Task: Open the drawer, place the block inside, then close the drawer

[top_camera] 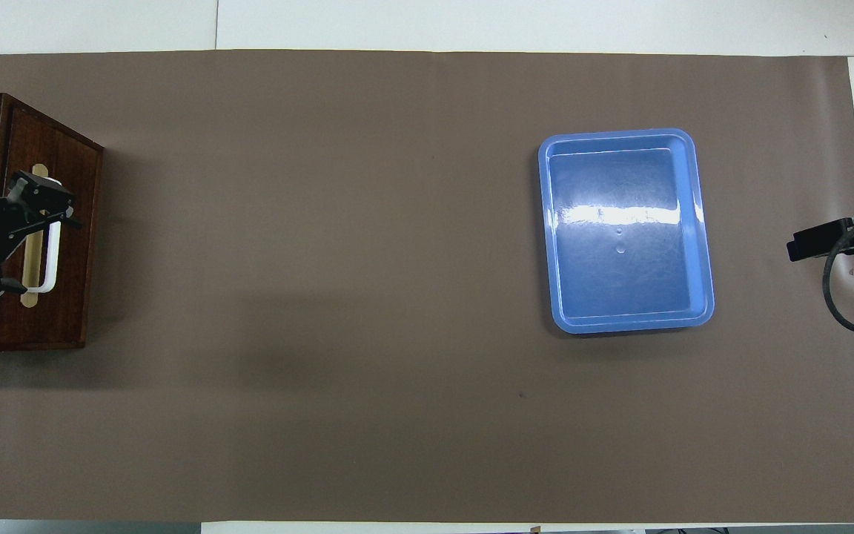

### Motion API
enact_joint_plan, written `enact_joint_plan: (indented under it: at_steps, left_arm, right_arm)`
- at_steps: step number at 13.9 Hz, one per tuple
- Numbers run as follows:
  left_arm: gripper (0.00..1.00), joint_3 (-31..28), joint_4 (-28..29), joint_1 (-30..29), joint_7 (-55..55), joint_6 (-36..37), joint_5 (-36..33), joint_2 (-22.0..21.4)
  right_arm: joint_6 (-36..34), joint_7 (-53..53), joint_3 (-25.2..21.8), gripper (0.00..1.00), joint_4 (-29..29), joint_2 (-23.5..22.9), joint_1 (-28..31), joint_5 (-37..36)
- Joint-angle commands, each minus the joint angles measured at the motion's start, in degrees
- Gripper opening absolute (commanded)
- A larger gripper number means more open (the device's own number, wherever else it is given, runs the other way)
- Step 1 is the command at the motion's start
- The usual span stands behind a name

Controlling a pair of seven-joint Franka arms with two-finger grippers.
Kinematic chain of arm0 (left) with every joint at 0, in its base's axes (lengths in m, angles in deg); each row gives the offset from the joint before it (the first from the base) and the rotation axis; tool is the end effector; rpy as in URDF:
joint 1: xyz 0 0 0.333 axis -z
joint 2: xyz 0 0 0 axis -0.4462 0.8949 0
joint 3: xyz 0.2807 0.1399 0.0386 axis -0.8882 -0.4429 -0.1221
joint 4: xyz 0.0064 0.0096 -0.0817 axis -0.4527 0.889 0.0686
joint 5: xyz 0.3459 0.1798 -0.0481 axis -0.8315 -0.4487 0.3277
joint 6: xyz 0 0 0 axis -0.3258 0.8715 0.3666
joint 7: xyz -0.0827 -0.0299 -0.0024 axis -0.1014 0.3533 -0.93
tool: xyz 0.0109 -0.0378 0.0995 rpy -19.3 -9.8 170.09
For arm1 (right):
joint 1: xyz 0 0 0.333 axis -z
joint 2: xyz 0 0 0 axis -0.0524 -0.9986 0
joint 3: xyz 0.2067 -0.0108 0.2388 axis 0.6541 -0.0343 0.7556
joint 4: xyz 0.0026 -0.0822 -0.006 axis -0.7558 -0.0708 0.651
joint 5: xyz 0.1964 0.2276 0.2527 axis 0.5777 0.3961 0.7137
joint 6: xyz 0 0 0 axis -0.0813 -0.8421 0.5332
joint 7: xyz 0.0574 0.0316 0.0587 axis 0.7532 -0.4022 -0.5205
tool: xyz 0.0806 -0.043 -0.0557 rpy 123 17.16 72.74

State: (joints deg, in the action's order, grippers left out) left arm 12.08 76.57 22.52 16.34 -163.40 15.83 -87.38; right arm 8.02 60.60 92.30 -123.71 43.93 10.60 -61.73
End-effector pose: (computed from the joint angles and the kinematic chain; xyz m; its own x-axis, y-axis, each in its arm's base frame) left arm 0.5318 -0.0360 0.5688 0.7237 0.6900 0.0123 0.6887 -0.7211 -0.0759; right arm 0.5367 -0.0440 0.5879 0.9934 0.1039 -0.0490 0.1036 -0.9946 -0.0078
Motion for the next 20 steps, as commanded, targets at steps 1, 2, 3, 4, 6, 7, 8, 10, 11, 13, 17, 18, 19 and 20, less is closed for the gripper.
enact_joint_plan:
  at_steps: [1,2,3,4,6,7,8,10,11,13,17,18,19,20]
  left_arm:
    - [1.0,-0.6,-0.7,1.2,-16.2,2.6,1.4,-0.9]
    - [1.0,-0.8,-0.9,1.3,-20.2,3.5,1.4,-0.5]
    - [1.0,-1.3,-1.0,1.3,-24.9,4.7,1.4,0.4]
    - [1.0,-1.7,-2.2,1.3,-29.5,5.9,1.4,1.5]
    - [1.0,-2.8,-5.9,3.0,-33.9,8.5,1.3,4.7]
    - [1.0,-1.9,-8.5,3.0,-34.9,10.0,1.3,5.6]
    - [1.0,-1.9,-9.3,2.9,-36.1,10.8,1.3,5.4]
    - [1.0,-1.9,-9.3,3.0,-37.9,12.8,1.4,5.3]
    - [1.0,-1.8,-9.1,3.2,-37.9,12.7,1.4,5.3]
    - [1.0,-2.2,-9.6,3.0,-38.3,12.3,2.5,5.4]
    - [1.0,-3.1,-9.8,3.1,-42.0,12.3,2.4,5.5]
    - [1.0,-2.9,-10.2,3.1,-42.3,12.5,2.1,5.5]
    - [1.0,-2.5,-11.6,3.3,-42.4,13.0,1.9,5.6]
    - [1.0,-2.5,-11.8,3.8,-42.5,13.0,1.8,5.4]
  right_arm:
    - [0.5,-1.2,0.3,1.0,-1.2,1.1,0.5,-1.1]
    - [0.5,-1.1,0.3,1.0,-1.2,1.1,0.5,-1.1]
    - [0.5,-1.1,0.3,1.0,-1.2,1.1,0.5,-1.1]
    - [0.5,-1.1,0.3,1.0,-1.2,1.0,0.5,-1.1]
    - [0.5,-1.1,0.3,1.0,-1.2,1.0,0.5,-1.1]
    - [0.5,-1.1,0.3,1.0,-1.2,1.0,0.5,-1.1]
    - [0.5,-1.1,0.3,1.0,-1.2,1.0,0.5,-1.1]
    - [0.5,-1.1,0.3,1.0,-1.2,1.0,0.5,-1.1]
    - [0.5,-1.1,0.3,1.0,-1.2,1.0,0.5,-1.1]
    - [0.5,-1.1,0.3,1.0,-1.2,1.0,0.5,-1.1]
    - [0.5,-1.1,0.3,1.0,-1.1,1.0,0.5,-1.1]
    - [0.5,-1.1,0.3,1.0,-1.1,1.0,0.5,-1.1]
    - [0.5,-1.1,0.3,1.0,-1.1,1.0,0.5,-1.1]
    - [0.5,-1.1,0.3,1.0,-1.1,1.0,0.5,-1.1]
